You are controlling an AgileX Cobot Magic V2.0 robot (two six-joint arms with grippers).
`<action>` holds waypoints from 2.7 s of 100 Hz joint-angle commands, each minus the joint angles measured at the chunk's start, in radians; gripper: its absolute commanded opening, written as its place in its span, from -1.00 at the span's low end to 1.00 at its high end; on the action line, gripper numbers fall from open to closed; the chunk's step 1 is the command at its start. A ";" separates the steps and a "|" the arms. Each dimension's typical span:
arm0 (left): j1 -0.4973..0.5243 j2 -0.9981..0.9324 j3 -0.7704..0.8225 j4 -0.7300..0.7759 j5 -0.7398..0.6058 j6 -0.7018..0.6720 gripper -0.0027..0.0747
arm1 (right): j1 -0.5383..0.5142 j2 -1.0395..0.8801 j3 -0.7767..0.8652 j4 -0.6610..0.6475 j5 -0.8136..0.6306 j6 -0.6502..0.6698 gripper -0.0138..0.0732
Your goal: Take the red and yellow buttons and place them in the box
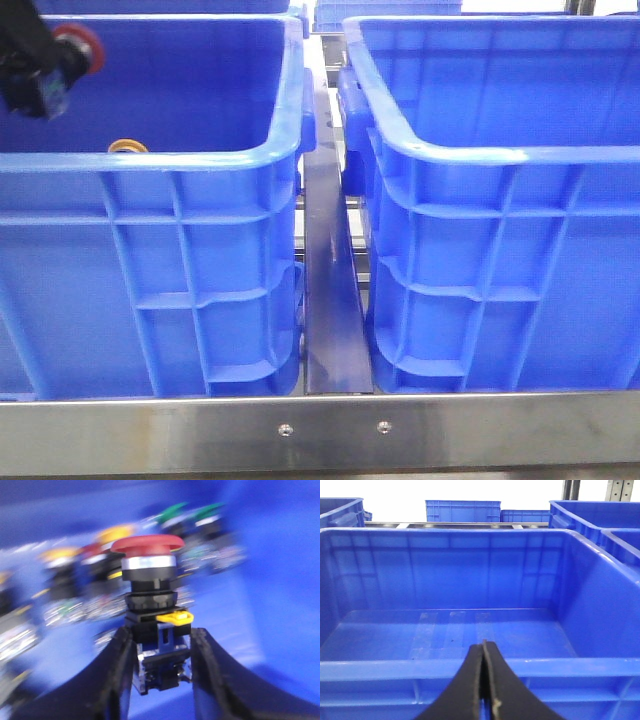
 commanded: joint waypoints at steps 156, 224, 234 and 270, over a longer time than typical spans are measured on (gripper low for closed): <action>-0.165 -0.055 -0.027 -0.601 0.074 0.463 -0.93 | -0.002 0.401 -0.563 0.009 0.400 0.003 -0.92; -0.165 -0.055 -0.027 -0.601 0.074 0.463 -0.93 | 0.000 0.911 -0.984 0.791 0.716 -0.236 0.60; -0.165 -0.055 -0.027 -0.601 0.074 0.463 -0.93 | 0.000 0.987 -1.023 1.033 0.803 -0.379 0.60; -0.165 -0.055 -0.027 -0.601 0.074 0.463 -0.93 | 0.119 1.277 -1.141 1.401 0.926 -0.598 0.60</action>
